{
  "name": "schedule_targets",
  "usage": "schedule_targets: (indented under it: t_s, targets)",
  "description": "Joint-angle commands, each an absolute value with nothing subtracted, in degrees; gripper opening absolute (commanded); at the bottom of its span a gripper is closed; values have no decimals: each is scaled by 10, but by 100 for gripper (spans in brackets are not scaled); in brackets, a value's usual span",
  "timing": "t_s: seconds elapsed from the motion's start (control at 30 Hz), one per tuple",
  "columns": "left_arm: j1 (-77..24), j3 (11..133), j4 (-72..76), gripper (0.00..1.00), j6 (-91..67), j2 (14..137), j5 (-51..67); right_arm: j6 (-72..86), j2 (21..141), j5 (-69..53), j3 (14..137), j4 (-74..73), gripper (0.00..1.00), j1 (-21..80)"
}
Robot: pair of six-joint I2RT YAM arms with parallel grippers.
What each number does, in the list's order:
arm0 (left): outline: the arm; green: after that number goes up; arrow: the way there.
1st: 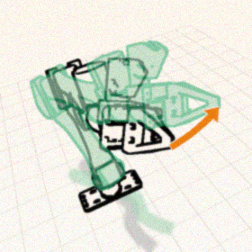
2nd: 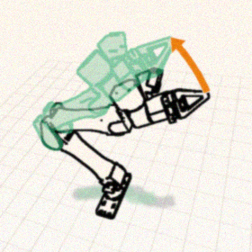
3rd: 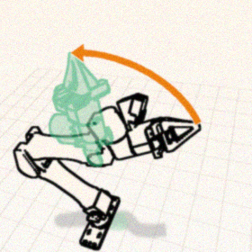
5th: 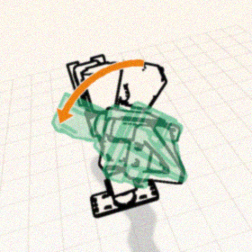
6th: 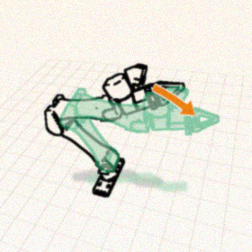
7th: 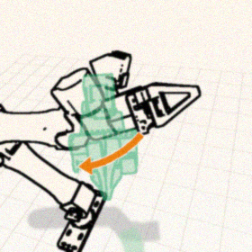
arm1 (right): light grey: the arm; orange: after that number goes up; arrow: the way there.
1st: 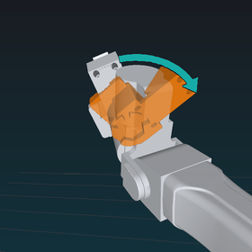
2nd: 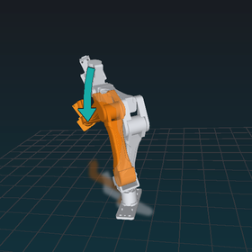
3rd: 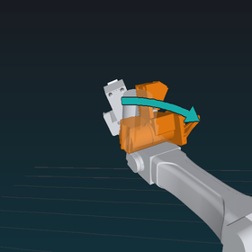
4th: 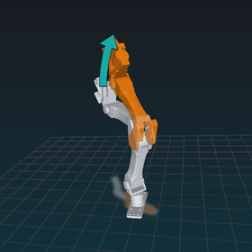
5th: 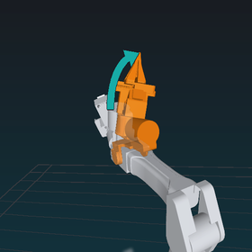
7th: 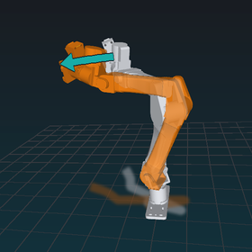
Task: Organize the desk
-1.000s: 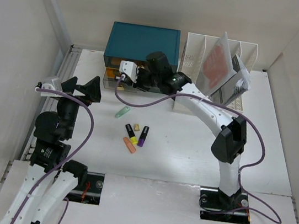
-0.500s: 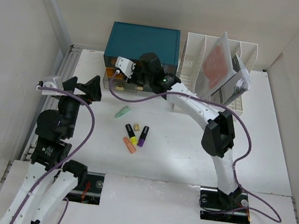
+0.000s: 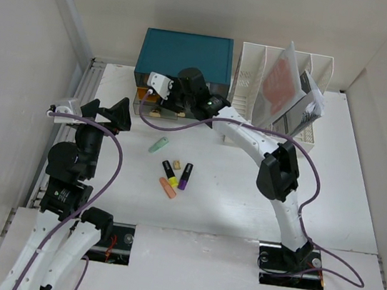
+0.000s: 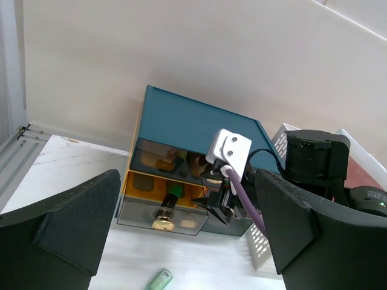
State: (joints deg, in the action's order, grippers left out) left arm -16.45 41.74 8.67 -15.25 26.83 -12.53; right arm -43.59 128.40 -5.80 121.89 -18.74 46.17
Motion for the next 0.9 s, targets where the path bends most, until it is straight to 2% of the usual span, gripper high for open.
schedule_targets:
  t_s: [0.0, 0.13, 0.17, 0.3, 0.4, 0.57, 0.73, 0.87]
  targets:
    - [-167, 417, 109, 93, -144, 267, -130, -423, 1262, -62, 1227, -153, 58, 471]
    - [-167, 417, 109, 93, -144, 267, -130, -403, 1223, -122, 1227, -190, 58, 476]
    - [-167, 417, 109, 93, -144, 267, -130, -403, 1208, -151, 1227, -203, 54, 476]
    - [-167, 417, 109, 93, -144, 262, -130, -419, 1172, -354, 1188, -292, 49, 476]
    - [-167, 417, 109, 93, -144, 257, -130, -462, 1152, -402, 1140, -370, 49, 489]
    - [-167, 417, 109, 93, -144, 251, -130, -456, 1152, -387, 1052, -399, 49, 511]
    - [-167, 417, 109, 93, -144, 251, -130, -343, 1146, -301, 953, -294, 49, 540]
    - [-167, 417, 109, 93, -144, 246, -130, -250, 1151, -237, 933, -230, 49, 546]
